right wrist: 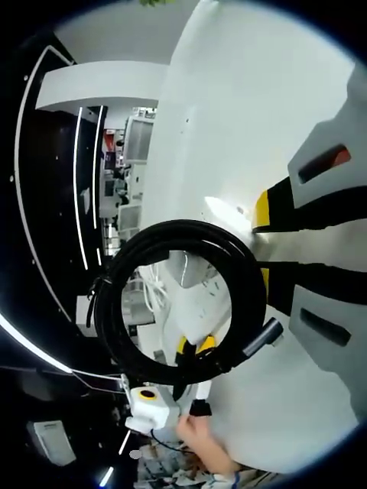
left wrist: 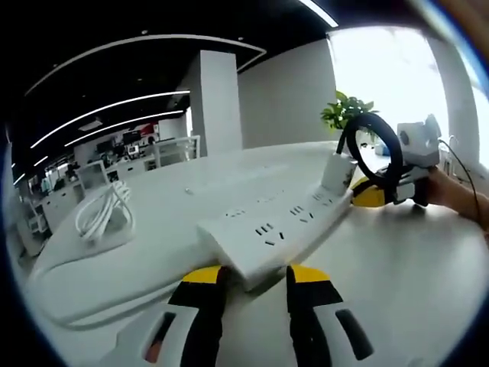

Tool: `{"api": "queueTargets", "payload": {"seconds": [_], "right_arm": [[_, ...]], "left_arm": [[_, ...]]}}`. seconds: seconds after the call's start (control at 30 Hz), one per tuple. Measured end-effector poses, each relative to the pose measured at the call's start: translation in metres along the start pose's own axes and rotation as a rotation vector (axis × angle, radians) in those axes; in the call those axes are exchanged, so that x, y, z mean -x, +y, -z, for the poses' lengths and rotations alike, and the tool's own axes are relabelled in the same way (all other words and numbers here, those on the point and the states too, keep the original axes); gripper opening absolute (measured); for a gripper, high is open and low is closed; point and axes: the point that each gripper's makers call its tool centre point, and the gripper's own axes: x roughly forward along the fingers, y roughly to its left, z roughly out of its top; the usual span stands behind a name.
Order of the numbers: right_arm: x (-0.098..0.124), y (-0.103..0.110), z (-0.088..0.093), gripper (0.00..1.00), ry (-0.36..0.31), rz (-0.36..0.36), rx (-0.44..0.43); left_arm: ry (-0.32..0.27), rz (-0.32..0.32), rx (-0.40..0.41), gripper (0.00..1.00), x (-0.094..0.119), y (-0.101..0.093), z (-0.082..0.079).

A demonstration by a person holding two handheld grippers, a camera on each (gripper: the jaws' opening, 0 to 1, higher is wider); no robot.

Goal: Straighten the power strip on the desk, plug the charger into it

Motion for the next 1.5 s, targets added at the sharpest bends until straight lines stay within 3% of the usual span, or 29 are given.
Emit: {"api": "queueTargets", "payload": {"seconds": [0.53, 0.8, 1.1, 1.5], "right_arm": [[0.012, -0.003, -0.001, 0.16, 0.007, 0.033, 0.040], [0.020, -0.012, -0.003, 0.17, -0.010, 0.047, 0.001], [0.026, -0.018, -0.007, 0.18, -0.027, 0.069, 0.004], [0.039, -0.012, -0.005, 0.22, -0.015, 0.076, -0.017]], "left_arm": [[0.020, -0.036, -0.071, 0.31, 0.010, 0.006, 0.003], [0.013, -0.047, -0.046, 0.31, 0.017, 0.011, 0.003], [0.007, -0.079, -0.114, 0.32, 0.023, 0.014, -0.003], [0.004, -0.067, -0.079, 0.33, 0.033, 0.008, -0.008]]}}
